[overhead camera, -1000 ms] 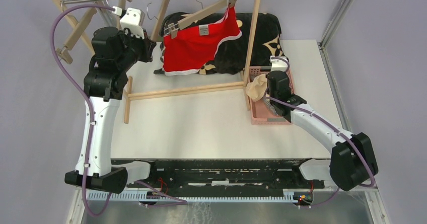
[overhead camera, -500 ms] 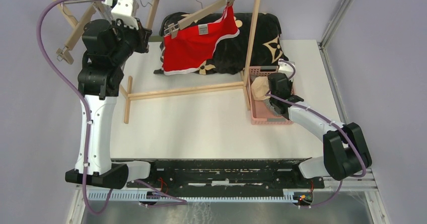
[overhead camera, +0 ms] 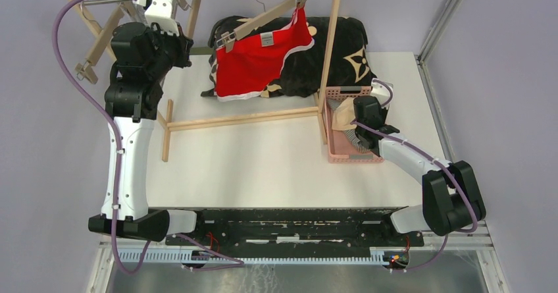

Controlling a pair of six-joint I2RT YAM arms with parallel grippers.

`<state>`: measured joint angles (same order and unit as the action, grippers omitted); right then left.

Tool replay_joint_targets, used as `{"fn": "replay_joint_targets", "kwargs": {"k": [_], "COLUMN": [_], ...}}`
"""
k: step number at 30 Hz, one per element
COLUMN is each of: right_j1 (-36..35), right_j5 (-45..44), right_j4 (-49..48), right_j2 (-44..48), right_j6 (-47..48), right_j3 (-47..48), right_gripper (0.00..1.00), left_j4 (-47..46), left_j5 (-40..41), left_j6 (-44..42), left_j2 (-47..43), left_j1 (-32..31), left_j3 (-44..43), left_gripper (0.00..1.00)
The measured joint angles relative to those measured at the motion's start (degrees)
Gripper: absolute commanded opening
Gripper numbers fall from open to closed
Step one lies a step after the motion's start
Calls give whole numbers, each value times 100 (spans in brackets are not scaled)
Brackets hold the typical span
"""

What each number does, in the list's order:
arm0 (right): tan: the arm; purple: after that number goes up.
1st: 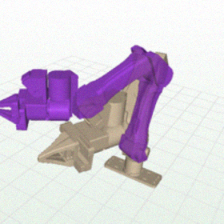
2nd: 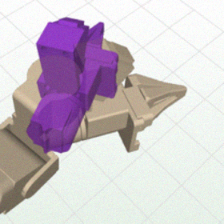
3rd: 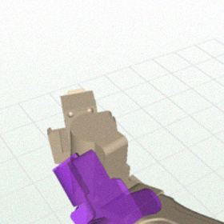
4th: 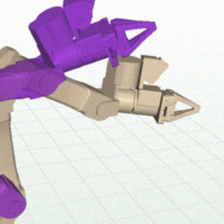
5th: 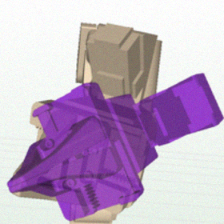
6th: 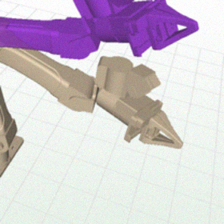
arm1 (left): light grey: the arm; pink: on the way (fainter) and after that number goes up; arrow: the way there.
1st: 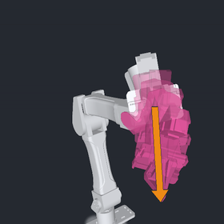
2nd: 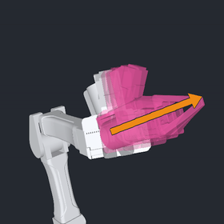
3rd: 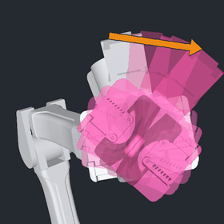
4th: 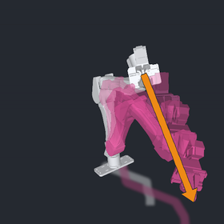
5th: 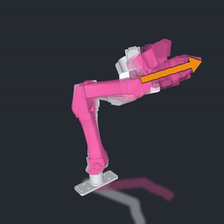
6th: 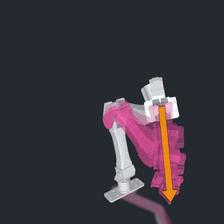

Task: Remove the underwear clipped to the hanger

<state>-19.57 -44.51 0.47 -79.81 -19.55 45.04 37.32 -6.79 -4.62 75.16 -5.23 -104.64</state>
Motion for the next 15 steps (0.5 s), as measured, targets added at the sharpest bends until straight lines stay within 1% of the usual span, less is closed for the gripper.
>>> {"fn": "replay_joint_targets", "kwargs": {"k": [1, 2, 5, 7, 13, 15], "right_j1": [13, 24, 42, 46, 57, 57], "right_j5": [-24, -46, -96, -116, -122, -120], "right_j4": [33, 55, 101, 120, 155, 168], "right_j2": [2, 11, 42, 61, 96, 103], "right_j6": [-33, -72, -160, -195, -236, -245], "right_j3": [-2, -2, -7, -7, -9, -9], "right_gripper": [19, 26, 39, 40, 47, 49], "left_j4": [-2, -9, -11, -13, -46, -92], "left_j5": [37, 72, 114, 170, 326, 367], "left_j6": [0, 2, 4, 4, 7, 7], "left_j2": [7, 24, 42, 46, 42, 20], "left_j1": [11, 31, 39, 39, 39, 39], "left_j3": [0, 0, 4, 4, 9, 26], "left_gripper": [12, 15, 18, 20, 42, 45]}}
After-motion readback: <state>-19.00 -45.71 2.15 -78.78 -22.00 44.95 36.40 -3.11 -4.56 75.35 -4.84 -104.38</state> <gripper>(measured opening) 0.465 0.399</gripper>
